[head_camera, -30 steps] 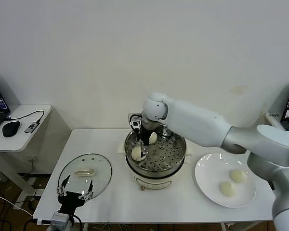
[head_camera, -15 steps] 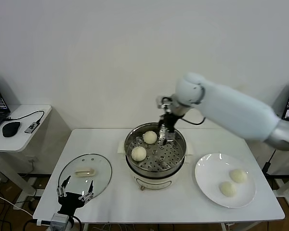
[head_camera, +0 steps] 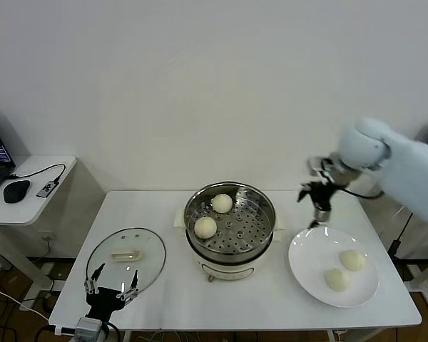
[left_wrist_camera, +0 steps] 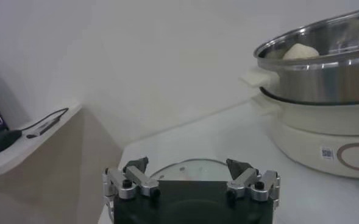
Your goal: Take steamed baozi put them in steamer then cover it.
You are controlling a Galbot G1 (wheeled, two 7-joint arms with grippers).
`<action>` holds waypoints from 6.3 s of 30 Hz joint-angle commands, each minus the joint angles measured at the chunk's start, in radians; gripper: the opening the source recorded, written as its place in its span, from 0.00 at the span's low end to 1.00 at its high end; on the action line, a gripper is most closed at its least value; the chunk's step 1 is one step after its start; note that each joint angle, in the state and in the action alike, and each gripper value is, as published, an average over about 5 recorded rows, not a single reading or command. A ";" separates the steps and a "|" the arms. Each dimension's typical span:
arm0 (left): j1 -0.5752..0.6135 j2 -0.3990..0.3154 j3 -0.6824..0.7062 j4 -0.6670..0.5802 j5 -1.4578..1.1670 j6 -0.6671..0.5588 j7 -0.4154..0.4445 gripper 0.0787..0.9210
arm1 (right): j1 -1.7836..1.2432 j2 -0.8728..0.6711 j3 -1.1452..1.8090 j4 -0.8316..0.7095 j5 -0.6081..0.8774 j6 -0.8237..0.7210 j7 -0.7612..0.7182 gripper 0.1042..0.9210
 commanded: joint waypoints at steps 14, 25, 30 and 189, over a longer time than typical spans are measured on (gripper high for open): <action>0.003 -0.004 -0.008 0.013 0.011 0.005 0.005 0.88 | -0.414 -0.092 0.229 -0.042 -0.225 0.096 0.006 0.88; 0.005 -0.002 -0.012 0.021 0.010 0.005 0.005 0.88 | -0.489 -0.063 0.270 -0.048 -0.250 0.090 0.030 0.88; 0.006 0.000 -0.015 0.022 0.009 0.004 0.005 0.88 | -0.513 -0.052 0.287 -0.063 -0.267 0.089 0.037 0.88; -0.037 -0.046 -0.018 0.007 0.007 0.006 -0.024 0.88 | 0.213 0.453 -0.156 -0.167 -0.055 0.878 0.051 0.88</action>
